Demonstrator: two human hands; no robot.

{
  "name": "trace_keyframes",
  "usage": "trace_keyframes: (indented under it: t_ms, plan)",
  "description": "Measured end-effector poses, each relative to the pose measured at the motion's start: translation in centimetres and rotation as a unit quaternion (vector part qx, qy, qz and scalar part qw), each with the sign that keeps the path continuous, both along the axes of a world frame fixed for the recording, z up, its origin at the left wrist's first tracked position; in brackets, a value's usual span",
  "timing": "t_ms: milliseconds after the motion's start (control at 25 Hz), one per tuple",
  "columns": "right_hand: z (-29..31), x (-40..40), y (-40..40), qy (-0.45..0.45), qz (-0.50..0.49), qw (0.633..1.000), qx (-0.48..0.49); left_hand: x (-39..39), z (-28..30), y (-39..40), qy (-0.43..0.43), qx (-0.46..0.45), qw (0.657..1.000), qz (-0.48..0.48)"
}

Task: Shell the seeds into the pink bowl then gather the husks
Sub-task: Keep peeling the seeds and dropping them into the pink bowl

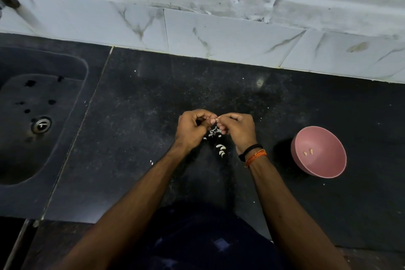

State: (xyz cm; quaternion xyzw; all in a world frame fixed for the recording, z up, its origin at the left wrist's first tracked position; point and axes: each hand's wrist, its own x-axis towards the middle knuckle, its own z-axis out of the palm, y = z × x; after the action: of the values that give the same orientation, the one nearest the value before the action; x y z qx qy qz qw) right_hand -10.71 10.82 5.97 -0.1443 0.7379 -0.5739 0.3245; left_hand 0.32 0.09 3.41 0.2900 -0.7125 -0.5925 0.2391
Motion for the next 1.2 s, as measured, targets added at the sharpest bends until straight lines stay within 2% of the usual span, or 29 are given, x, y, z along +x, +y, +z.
trace_keyframes:
  t_ms: [120,520,840,1200]
  plan:
    - [0.1,0.1,-0.1,-0.071,-0.013,0.997,-0.012,0.0,-0.1,0.0,0.004,0.008,1.0,0.007]
    - [0.5,0.2,0.1,-0.15,-0.039,0.987,-0.041,-0.4,-0.4,0.8,0.084,0.131,0.988,0.01]
    - [0.3,-0.2,-0.1,-0.141,-0.025,0.99,-0.005,-0.4,-0.5,1.0,0.086,0.144,0.985,-0.028]
    - [0.1,-0.4,0.2,-0.081,-0.025,0.996,0.042,-0.1,-0.5,0.7,0.121,0.332,0.934,0.049]
